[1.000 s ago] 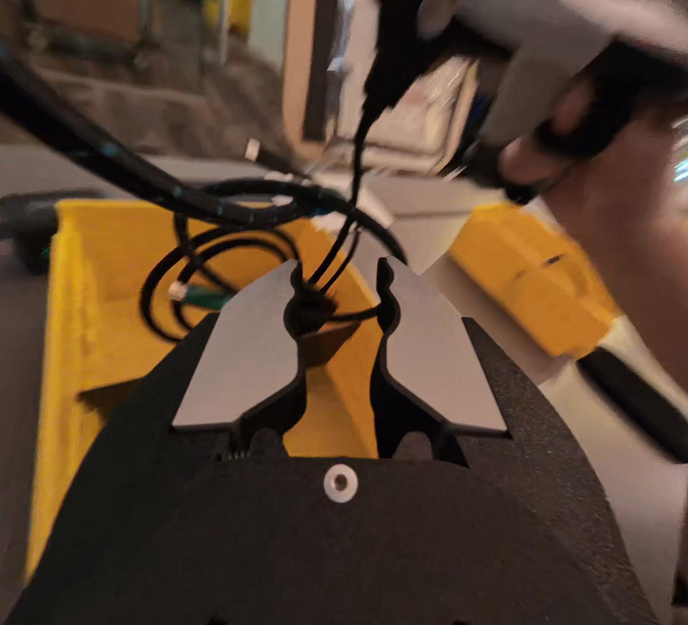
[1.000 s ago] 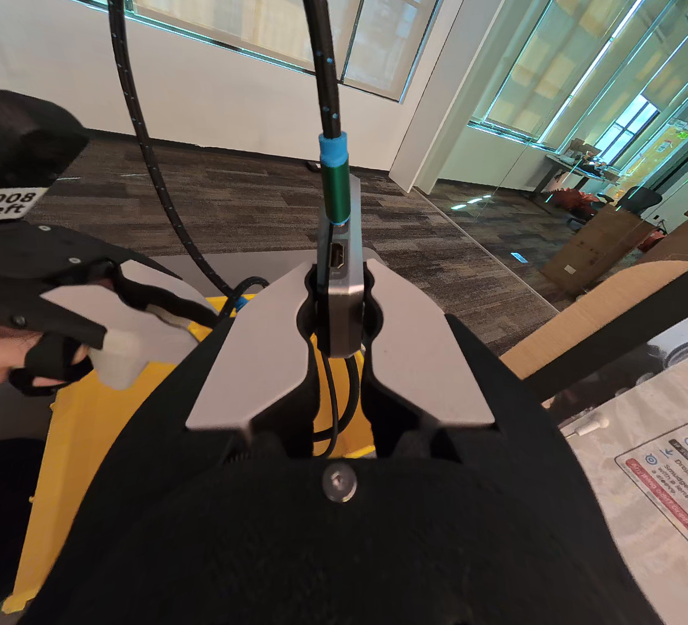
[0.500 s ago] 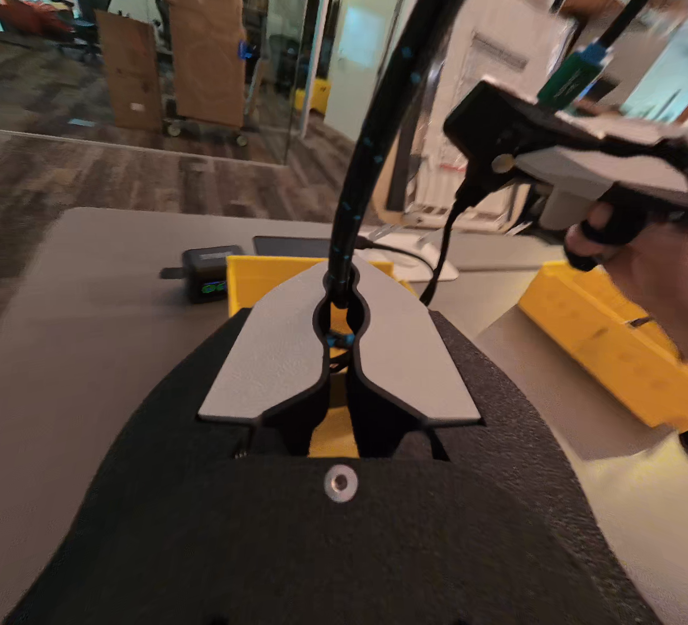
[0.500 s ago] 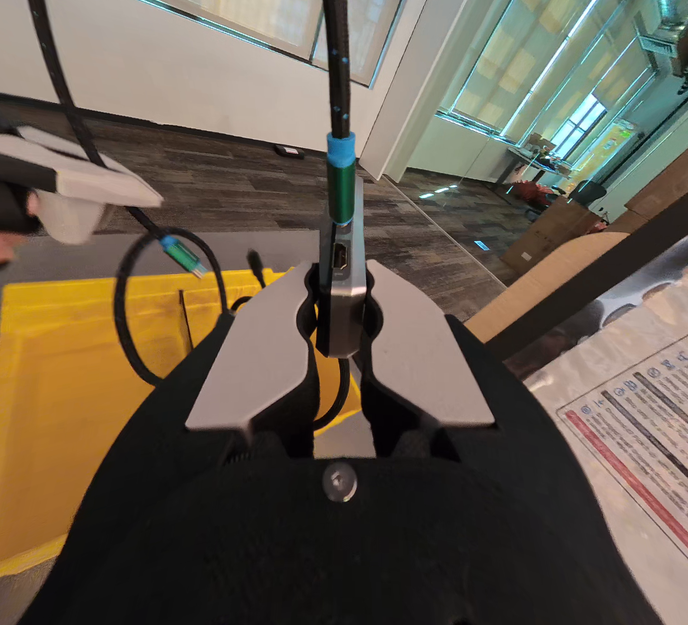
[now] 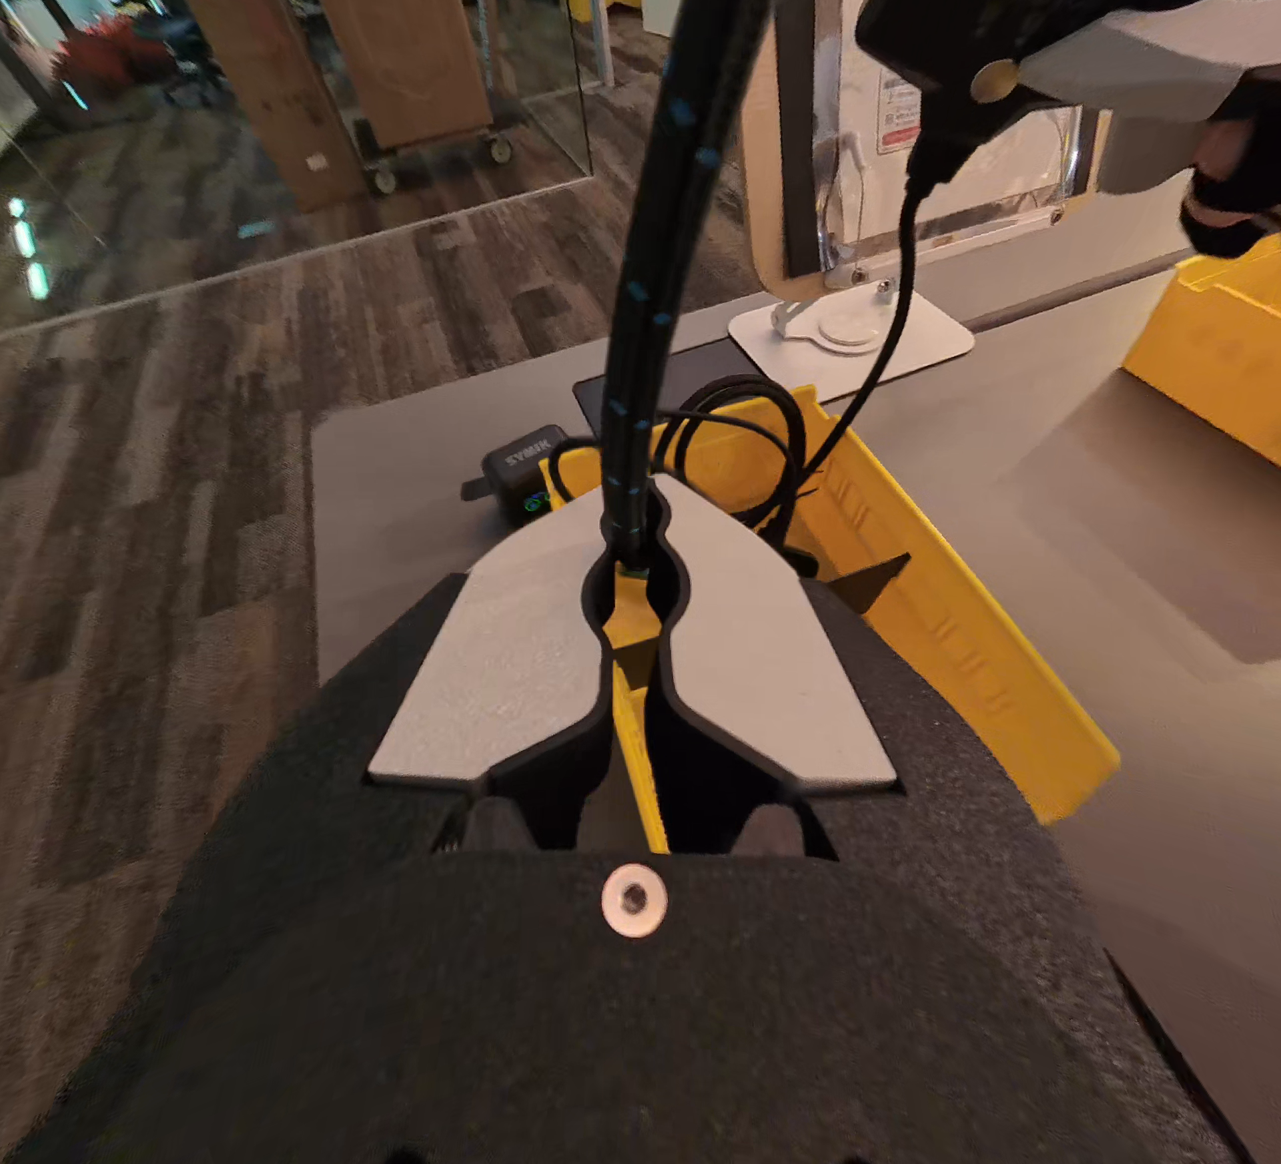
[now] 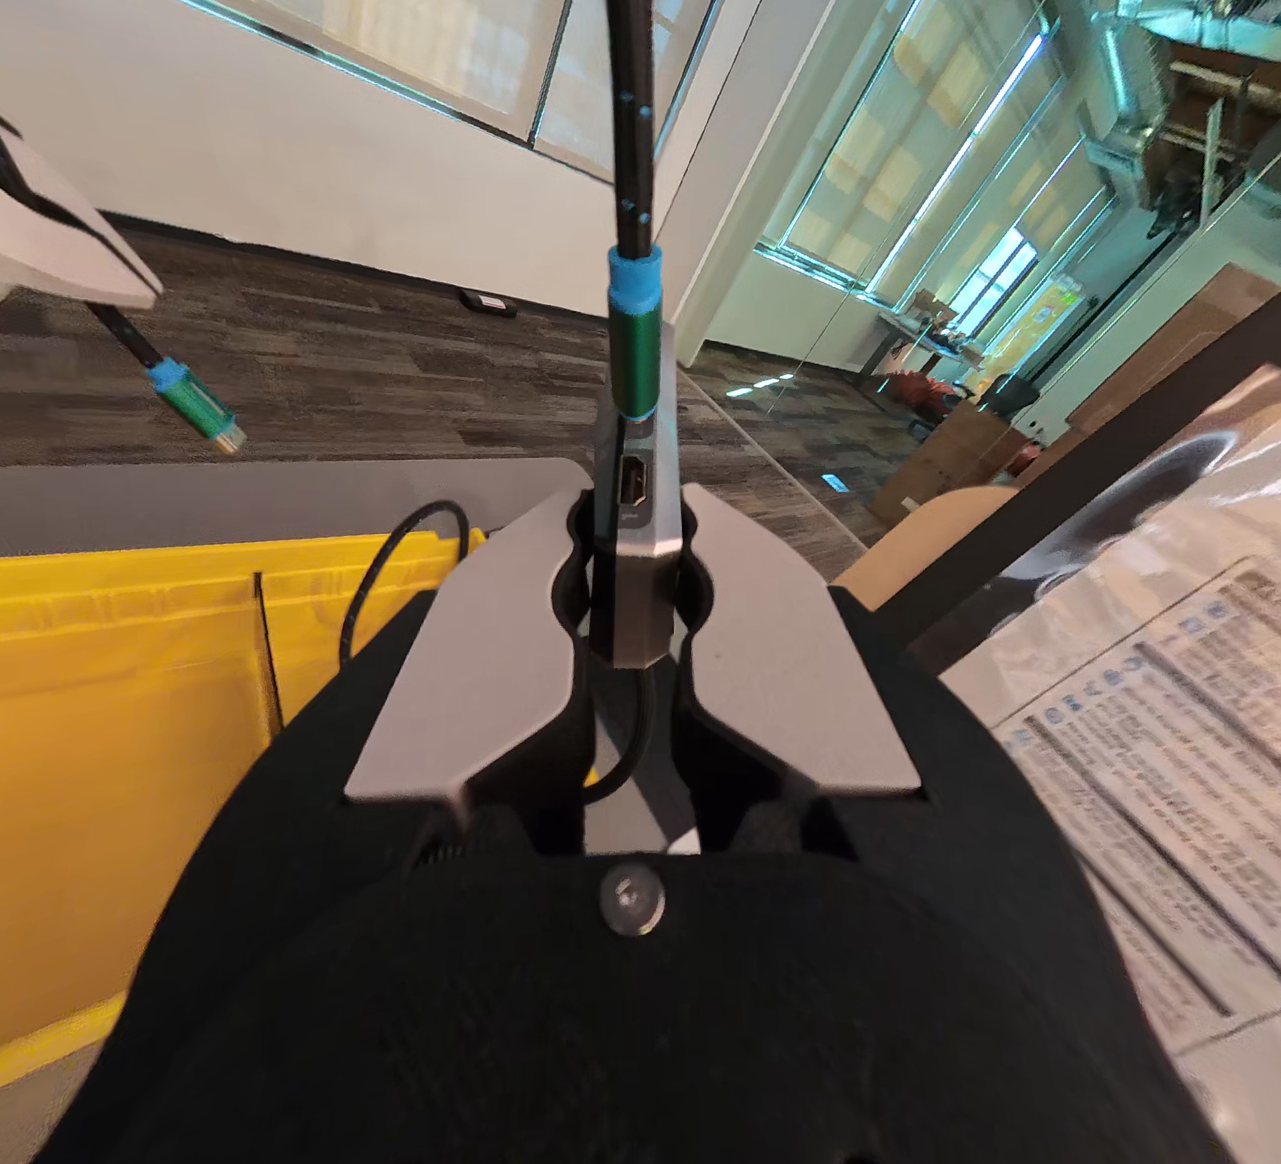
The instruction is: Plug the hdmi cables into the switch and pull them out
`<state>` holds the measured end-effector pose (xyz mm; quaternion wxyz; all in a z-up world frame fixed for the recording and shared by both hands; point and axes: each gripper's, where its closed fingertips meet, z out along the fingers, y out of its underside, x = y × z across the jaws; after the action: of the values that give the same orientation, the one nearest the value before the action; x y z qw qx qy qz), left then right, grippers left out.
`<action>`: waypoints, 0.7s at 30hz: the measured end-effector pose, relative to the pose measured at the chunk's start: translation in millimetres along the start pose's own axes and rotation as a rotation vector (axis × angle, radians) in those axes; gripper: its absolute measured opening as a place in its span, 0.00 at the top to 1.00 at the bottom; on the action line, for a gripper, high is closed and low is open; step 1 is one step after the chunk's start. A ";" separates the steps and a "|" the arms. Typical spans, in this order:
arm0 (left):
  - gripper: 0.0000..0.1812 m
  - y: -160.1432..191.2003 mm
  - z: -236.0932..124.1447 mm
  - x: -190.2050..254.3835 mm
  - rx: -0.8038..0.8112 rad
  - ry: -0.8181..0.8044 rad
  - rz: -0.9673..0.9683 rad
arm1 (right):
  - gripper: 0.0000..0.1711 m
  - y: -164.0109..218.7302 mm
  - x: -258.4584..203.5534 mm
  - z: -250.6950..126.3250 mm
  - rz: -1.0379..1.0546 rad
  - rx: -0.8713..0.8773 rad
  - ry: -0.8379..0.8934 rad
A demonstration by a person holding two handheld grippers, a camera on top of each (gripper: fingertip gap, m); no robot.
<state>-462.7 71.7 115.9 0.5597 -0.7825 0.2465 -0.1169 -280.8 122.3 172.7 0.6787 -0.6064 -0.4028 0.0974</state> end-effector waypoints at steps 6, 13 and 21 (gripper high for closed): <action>0.98 -36.7 -27.4 0.3 0.025 -0.015 0.027 | 0.87 -46.2 15.1 -11.6 -0.141 0.005 0.029; 0.97 -71.6 -60.5 6.1 0.073 -0.063 0.092 | 0.87 -109.8 25.7 -28.4 -0.268 0.032 0.063; 0.98 -77.0 -70.4 58.6 0.132 0.144 0.018 | 0.87 -138.0 33.1 -67.0 -0.348 0.033 0.080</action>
<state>-425.5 3.2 206.7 0.5920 -0.7311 0.2850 -0.1835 -263.7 59.0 315.3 0.7107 -0.5194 -0.4729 -0.0390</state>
